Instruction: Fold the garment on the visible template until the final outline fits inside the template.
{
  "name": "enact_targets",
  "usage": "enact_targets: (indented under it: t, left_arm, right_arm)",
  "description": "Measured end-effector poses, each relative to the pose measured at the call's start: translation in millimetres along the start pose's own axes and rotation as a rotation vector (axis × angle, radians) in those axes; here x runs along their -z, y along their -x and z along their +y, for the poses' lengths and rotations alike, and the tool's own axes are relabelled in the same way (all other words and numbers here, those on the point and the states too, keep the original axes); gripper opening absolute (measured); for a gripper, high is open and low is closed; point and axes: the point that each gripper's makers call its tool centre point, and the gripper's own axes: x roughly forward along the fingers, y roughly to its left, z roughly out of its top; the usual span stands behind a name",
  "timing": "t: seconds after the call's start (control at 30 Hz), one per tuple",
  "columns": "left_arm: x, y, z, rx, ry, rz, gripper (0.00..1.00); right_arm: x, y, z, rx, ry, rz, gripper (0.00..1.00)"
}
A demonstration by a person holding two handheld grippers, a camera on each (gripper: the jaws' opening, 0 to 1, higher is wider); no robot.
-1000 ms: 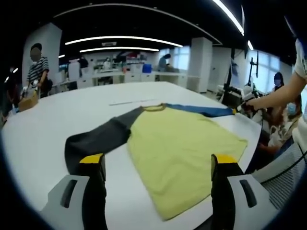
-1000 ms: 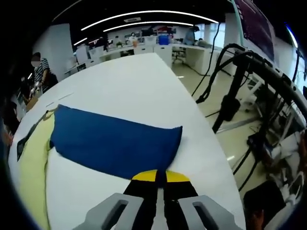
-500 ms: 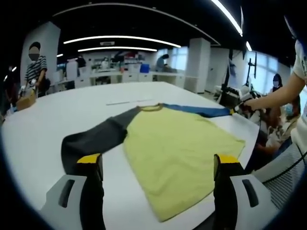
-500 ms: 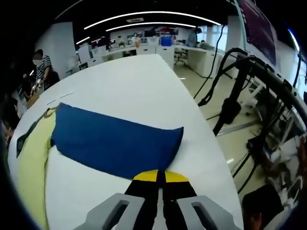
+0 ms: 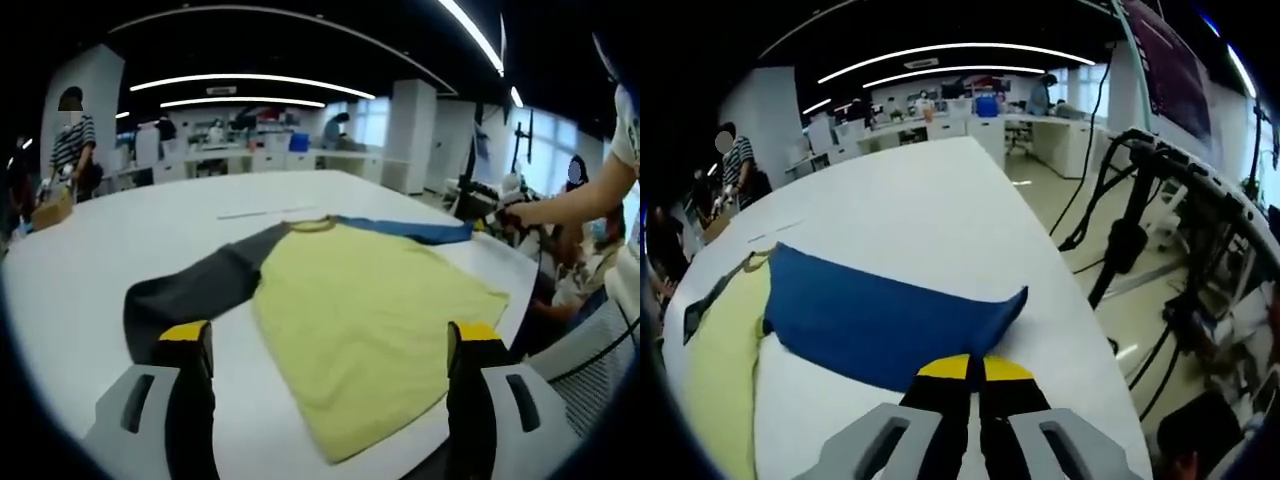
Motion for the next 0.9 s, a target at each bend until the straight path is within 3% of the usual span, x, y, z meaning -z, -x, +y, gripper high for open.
enact_targets:
  t: [0.9]
  left_arm:
    - [-3.9,-3.5,-3.5,0.010,0.003,-0.013,0.94]
  right_arm:
    - [-40.4,10.4,60.3,-0.140,0.018,-0.107,0.00]
